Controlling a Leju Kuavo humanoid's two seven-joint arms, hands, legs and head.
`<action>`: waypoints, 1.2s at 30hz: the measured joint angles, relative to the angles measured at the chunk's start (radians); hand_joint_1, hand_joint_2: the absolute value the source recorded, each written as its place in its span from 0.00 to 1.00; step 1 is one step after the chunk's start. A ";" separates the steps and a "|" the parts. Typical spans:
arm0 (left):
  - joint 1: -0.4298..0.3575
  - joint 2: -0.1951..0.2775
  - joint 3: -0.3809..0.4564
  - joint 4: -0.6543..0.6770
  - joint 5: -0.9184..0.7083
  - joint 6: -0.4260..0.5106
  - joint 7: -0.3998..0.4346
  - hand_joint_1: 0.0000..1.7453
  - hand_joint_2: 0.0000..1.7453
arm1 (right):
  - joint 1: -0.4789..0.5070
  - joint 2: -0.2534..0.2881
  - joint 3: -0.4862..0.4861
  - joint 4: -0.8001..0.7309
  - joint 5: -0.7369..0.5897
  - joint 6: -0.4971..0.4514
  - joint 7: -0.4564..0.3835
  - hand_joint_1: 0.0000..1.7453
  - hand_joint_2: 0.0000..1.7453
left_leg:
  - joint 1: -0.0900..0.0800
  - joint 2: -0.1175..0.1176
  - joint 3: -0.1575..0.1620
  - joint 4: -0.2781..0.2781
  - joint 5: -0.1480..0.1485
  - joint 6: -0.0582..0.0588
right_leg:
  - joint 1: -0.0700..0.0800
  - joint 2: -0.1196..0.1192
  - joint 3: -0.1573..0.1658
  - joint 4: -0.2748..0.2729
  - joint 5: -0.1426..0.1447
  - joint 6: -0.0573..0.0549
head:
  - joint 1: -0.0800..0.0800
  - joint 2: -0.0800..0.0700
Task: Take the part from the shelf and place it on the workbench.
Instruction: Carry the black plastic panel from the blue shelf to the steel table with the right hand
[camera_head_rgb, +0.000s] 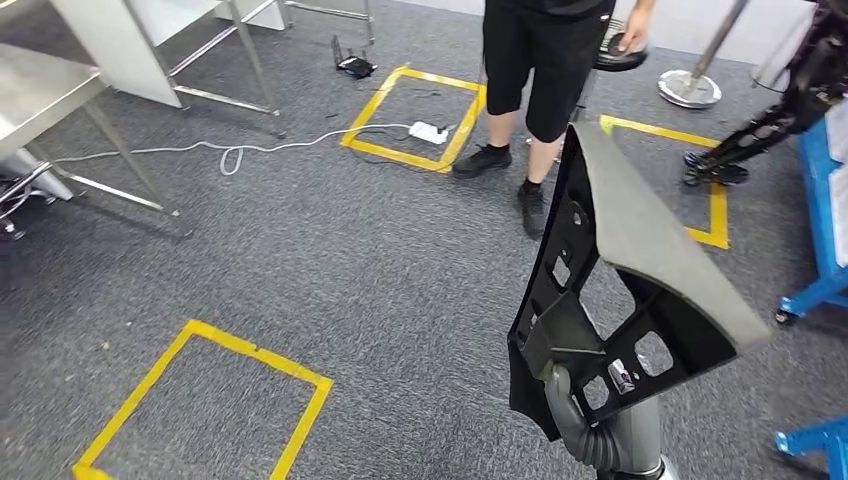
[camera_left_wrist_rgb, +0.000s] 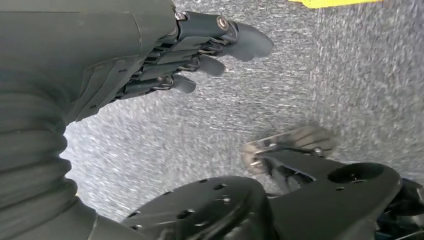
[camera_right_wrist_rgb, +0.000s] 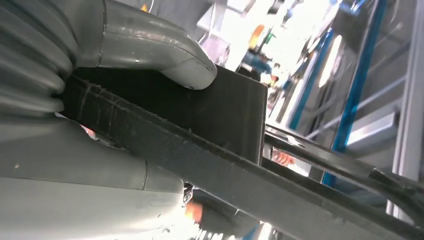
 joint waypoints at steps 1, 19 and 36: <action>0.000 0.000 0.000 0.000 0.000 0.000 0.000 0.00 1.00 | -0.001 -0.001 0.002 0.000 0.000 0.000 0.000 0.95 1.00 | 0.001 0.006 0.019 -0.027 0.019 -0.001 | 0.000 -0.013 0.002 0.000 -0.001 0.000 | 0.000 0.000; -0.008 -0.002 0.036 0.000 0.039 0.032 -0.007 0.00 1.00 | -0.099 0.030 0.008 0.059 -0.089 0.095 -0.093 0.95 1.00 | 0.000 -0.110 0.128 -0.280 0.138 0.046 | -0.005 0.103 -0.043 0.085 -0.034 0.055 | 0.011 0.000; 0.008 0.096 0.061 -0.002 -0.007 0.044 0.009 0.00 1.00 | -0.123 0.134 0.011 0.158 -0.151 0.079 -0.168 0.95 1.00 | -0.009 0.078 0.143 -0.265 0.115 0.013 | 0.016 -0.058 -0.001 0.015 -0.016 0.008 | -0.001 0.000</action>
